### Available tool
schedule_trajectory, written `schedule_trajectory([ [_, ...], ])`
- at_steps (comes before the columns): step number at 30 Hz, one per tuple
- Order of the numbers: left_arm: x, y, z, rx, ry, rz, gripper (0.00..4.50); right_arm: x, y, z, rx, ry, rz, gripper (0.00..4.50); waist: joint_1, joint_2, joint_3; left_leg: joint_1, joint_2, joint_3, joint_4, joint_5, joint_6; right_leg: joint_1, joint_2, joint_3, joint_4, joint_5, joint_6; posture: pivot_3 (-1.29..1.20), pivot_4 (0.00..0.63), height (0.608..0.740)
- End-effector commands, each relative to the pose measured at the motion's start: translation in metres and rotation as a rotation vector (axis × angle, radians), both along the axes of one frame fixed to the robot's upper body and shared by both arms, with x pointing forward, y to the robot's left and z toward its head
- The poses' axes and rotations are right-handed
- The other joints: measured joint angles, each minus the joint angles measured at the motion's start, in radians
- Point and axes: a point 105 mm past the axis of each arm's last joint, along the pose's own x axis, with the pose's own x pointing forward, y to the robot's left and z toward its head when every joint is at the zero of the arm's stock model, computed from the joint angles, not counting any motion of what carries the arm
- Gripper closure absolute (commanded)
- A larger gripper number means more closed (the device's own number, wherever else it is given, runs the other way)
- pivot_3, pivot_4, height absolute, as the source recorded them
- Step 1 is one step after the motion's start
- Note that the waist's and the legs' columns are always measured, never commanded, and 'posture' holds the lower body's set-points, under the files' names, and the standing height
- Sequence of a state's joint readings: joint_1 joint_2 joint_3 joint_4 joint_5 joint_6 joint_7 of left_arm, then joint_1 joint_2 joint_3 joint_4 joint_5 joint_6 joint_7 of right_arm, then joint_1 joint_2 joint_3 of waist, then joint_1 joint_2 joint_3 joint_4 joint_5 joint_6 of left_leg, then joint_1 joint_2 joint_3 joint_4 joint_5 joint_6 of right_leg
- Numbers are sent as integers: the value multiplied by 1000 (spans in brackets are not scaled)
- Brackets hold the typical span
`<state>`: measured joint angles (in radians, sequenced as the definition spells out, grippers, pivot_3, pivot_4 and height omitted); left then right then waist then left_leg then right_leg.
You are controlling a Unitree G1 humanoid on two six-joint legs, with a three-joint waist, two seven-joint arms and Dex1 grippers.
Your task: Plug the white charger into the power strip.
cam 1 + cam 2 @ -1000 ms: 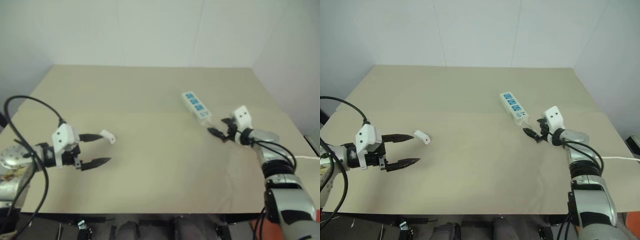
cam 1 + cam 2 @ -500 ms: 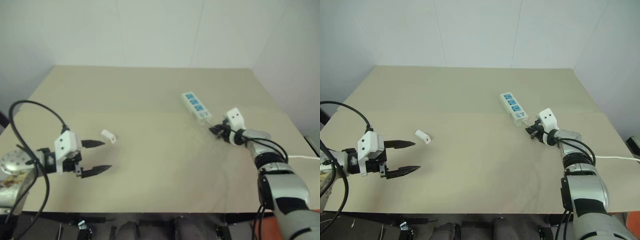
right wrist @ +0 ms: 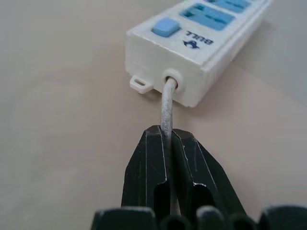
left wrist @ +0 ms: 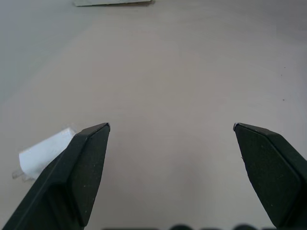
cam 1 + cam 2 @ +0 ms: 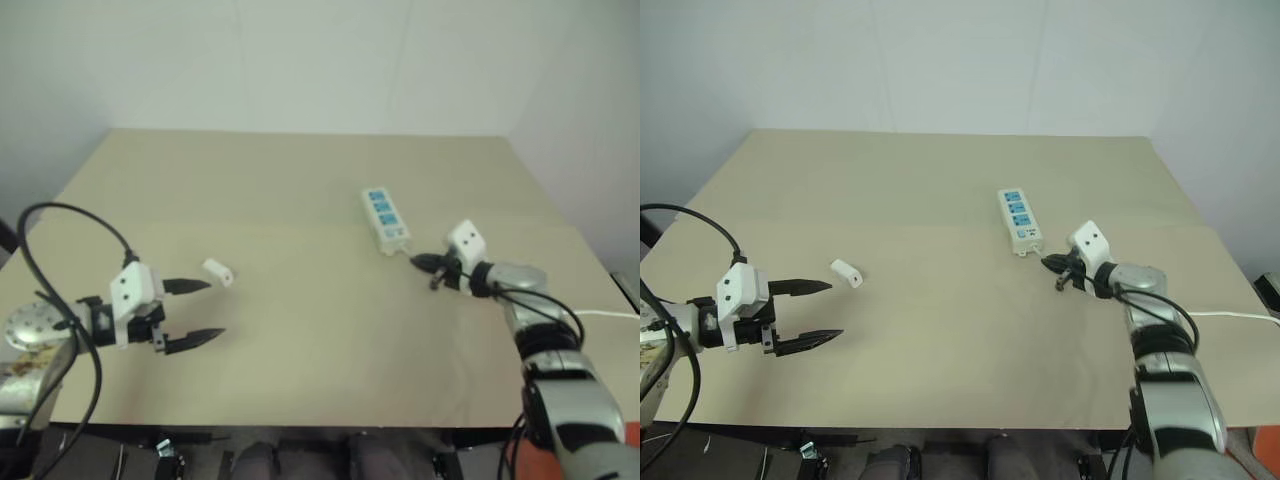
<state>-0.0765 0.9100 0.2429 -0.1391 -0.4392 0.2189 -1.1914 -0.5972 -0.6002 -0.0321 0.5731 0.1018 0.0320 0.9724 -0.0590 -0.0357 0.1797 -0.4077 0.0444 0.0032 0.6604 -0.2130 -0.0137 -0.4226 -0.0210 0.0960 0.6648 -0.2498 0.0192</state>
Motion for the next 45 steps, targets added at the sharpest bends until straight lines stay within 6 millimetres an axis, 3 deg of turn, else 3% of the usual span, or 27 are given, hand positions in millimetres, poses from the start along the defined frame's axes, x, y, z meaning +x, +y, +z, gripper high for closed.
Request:
schedule_trajectory([
  [1,1,-1,6,3,-28,-11,0,-31,4,25,-15,-54,80,4467,5,0,0,0,0,0,0,0,0,0,0,0,0,0,0,0,150,740],
  [6,6,-3,11,-21,-37,-28,0,-71,-3,15,-42,-5,72,4467,13,0,0,2,0,1,0,0,0,1,1,0,0,-1,1,0,150,740],
  [11,13,-8,9,-16,-37,-53,0,-77,-8,5,3,22,10,4467,10,0,0,4,0,1,0,0,0,1,1,1,0,-4,7,0,150,740],
  [12,14,-9,11,-18,-43,-57,0,-77,-9,2,4,20,0,3802,10,0,0,4,0,1,0,0,0,1,1,1,0,-4,7,0,150,740],
  [17,18,-7,13,-5,-49,-55,0,-78,-12,-2,7,-25,-46,2120,13,0,0,2,0,1,0,0,0,1,2,1,0,-4,7,0,150,740],
  [23,19,-1,12,6,-59,-26,0,-85,-22,14,137,-137,-113,30,14,0,0,2,0,1,0,0,0,1,1,1,0,-5,7,0,150,740],
  [29,19,-4,10,5,-58,-25,0,-86,2,13,179,-200,-154,30,10,0,-1,3,2,1,0,0,0,1,3,1,0,-5,7,0,150,740],
  [33,19,-5,11,3,-57,-27,0,-85,15,12,316,-188,-203,30,14,0,-1,3,3,1,0,0,0,1,4,1,0,-5,7,0,150,740],
  [45,17,-7,10,5,-61,-37,0,-73,43,-14,249,-169,-238,30,14,-1,-1,3,3,1,0,0,0,1,4,2,0,-5,6,0,150,740],
])
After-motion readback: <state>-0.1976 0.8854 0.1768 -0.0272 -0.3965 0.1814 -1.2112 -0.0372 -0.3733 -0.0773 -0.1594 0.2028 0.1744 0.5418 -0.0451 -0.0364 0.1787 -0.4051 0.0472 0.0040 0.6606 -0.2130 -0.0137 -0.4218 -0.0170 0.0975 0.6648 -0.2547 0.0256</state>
